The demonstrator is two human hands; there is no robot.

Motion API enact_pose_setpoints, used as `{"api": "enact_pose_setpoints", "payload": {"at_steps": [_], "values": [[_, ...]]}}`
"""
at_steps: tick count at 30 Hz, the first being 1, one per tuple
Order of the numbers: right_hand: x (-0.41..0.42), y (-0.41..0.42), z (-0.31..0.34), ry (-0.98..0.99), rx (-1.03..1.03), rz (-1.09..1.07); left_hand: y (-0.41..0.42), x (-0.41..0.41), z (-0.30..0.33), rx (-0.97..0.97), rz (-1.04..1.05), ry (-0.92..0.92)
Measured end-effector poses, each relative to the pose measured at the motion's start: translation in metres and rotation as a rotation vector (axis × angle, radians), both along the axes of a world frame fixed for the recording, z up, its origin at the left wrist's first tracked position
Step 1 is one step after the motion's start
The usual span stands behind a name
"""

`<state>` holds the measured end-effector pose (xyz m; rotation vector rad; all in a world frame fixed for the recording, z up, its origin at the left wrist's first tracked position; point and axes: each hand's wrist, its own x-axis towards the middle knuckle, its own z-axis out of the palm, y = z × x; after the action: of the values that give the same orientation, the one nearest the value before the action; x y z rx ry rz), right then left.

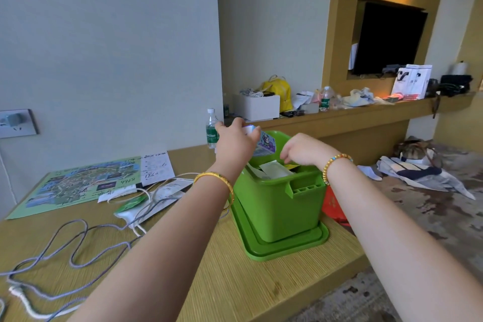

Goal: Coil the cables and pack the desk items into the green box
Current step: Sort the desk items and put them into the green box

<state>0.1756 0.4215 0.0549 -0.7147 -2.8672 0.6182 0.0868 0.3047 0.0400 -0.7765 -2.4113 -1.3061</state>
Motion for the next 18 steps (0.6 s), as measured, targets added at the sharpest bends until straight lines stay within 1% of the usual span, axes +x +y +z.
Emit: {"api": "enact_pose_setpoints", "payload": {"at_steps": [1,3,5,7,9,11,12,14,16,18], "values": [[0.000,0.003,-0.002,0.077,-0.001,-0.054,0.003,0.002,0.000,-0.059,0.005,0.002],[-0.001,0.004,-0.005,0.178,-0.009,-0.063,0.010,0.007,-0.001,-0.229,-0.024,-0.045],[-0.004,0.000,-0.007,0.189,-0.041,0.000,0.015,0.009,-0.002,-0.490,-0.046,-0.065],[-0.010,-0.004,-0.007,0.158,-0.008,0.020,0.017,0.010,0.001,-0.761,-0.043,-0.001],[-0.016,-0.006,-0.007,0.117,0.011,0.042,0.014,0.012,0.007,-0.929,-0.106,0.043],[-0.021,-0.007,-0.010,0.061,0.064,0.071,0.008,0.012,0.009,-0.991,-0.203,0.056],[-0.023,-0.007,-0.012,0.043,0.083,0.085,0.005,0.012,0.010,-0.982,-0.218,0.062],[-0.023,-0.008,-0.018,-0.002,0.097,0.105,-0.003,0.007,0.007,-0.938,-0.214,0.055],[-0.019,-0.011,-0.020,-0.089,0.134,0.108,-0.008,0.002,0.000,-0.886,-0.263,0.045],[-0.017,-0.012,-0.019,-0.181,0.217,0.087,-0.015,0.000,-0.009,-0.793,-0.303,0.060]]}}
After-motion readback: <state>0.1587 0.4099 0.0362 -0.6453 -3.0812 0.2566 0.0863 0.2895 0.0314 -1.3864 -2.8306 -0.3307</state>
